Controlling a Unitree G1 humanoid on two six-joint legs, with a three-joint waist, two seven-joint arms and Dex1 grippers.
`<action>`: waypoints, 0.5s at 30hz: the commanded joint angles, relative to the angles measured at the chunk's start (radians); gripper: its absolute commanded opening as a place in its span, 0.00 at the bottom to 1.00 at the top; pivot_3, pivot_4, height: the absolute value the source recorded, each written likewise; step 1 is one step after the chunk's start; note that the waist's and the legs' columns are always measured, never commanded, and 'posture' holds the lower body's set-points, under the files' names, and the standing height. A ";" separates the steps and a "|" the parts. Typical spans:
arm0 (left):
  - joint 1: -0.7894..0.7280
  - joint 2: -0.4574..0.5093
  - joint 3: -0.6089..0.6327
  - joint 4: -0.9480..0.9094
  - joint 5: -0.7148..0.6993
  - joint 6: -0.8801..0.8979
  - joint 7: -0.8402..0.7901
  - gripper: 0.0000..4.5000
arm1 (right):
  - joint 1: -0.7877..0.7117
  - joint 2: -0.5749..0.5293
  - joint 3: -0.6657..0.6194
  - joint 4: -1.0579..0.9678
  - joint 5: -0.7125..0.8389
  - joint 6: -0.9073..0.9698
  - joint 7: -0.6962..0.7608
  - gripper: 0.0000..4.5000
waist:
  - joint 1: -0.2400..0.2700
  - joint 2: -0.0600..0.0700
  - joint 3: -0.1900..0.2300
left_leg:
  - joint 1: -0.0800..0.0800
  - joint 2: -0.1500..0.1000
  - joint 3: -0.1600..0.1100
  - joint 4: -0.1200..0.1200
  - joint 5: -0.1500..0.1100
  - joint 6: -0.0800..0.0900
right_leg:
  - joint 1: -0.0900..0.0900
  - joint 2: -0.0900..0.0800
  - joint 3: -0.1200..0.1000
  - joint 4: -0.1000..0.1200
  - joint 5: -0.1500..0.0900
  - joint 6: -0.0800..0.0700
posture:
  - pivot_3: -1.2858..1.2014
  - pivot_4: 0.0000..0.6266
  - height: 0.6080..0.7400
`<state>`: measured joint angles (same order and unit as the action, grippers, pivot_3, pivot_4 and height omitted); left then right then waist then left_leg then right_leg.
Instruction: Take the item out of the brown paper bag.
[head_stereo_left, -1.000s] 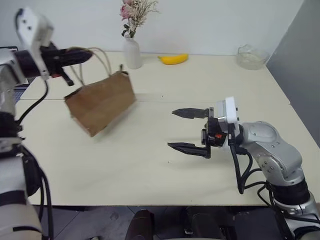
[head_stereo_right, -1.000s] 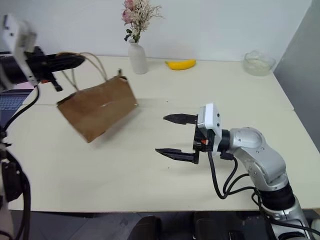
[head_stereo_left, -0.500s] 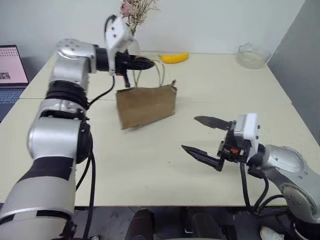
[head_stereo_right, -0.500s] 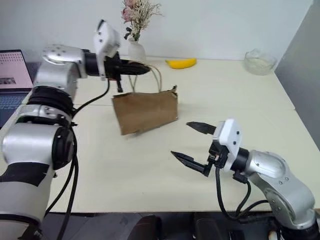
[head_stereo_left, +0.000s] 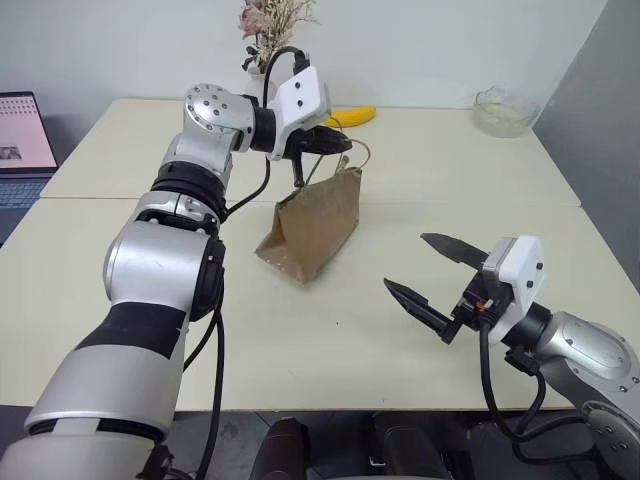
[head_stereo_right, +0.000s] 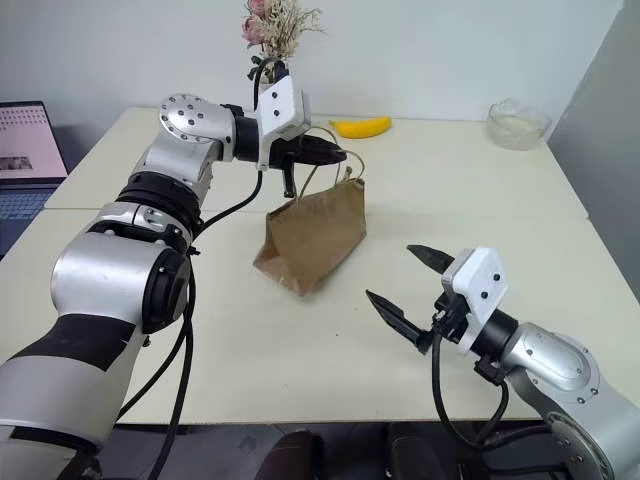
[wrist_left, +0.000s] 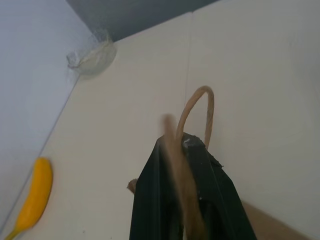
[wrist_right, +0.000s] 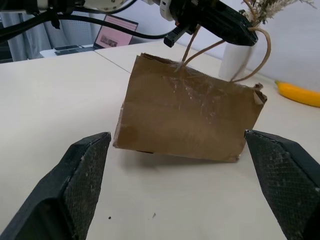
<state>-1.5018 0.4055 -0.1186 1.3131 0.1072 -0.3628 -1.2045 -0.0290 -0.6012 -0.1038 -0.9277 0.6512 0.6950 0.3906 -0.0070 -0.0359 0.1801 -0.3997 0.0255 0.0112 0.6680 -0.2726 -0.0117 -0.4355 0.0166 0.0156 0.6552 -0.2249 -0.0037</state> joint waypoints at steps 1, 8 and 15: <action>-0.022 0.000 0.026 0.003 0.004 -0.008 0.042 0.01 | 0.007 -0.014 -0.032 -0.104 0.024 -0.002 -0.025 1.00 | 0.000 0.000 0.000 | 0.000 0.000 0.000 0.000 0.000 0.000 | 0.000 0.000 0.000 0.000 0.000 0.000 | 0.52 0.24 1.00; -0.031 0.032 0.016 0.010 0.046 -0.035 0.081 0.01 | -0.004 -0.046 -0.042 -0.098 0.088 0.013 -0.027 1.00 | -0.001 0.000 0.000 | 0.000 0.000 0.000 0.007 0.000 0.000 | 0.000 0.000 0.000 0.006 0.000 0.000 | 0.52 0.24 1.00; -0.080 0.037 0.055 0.002 0.027 -0.058 0.103 0.01 | -0.033 -0.082 -0.054 -0.086 0.166 0.022 -0.028 1.00 | -0.001 0.000 0.000 | 0.000 0.000 0.000 0.010 0.000 0.000 | 0.000 0.000 0.000 0.008 0.000 0.000 | 0.52 0.24 1.00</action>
<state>-1.5205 0.4368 -0.0926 1.3349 0.1549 -0.3992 -1.1103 -0.0524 -0.6689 -0.1318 -0.9306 0.7840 0.7242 0.3662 -0.0080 -0.0360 0.1801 -0.4002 0.0254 0.0110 0.6776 -0.2726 -0.0117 -0.4351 0.0167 0.0154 0.6630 -0.2247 -0.0033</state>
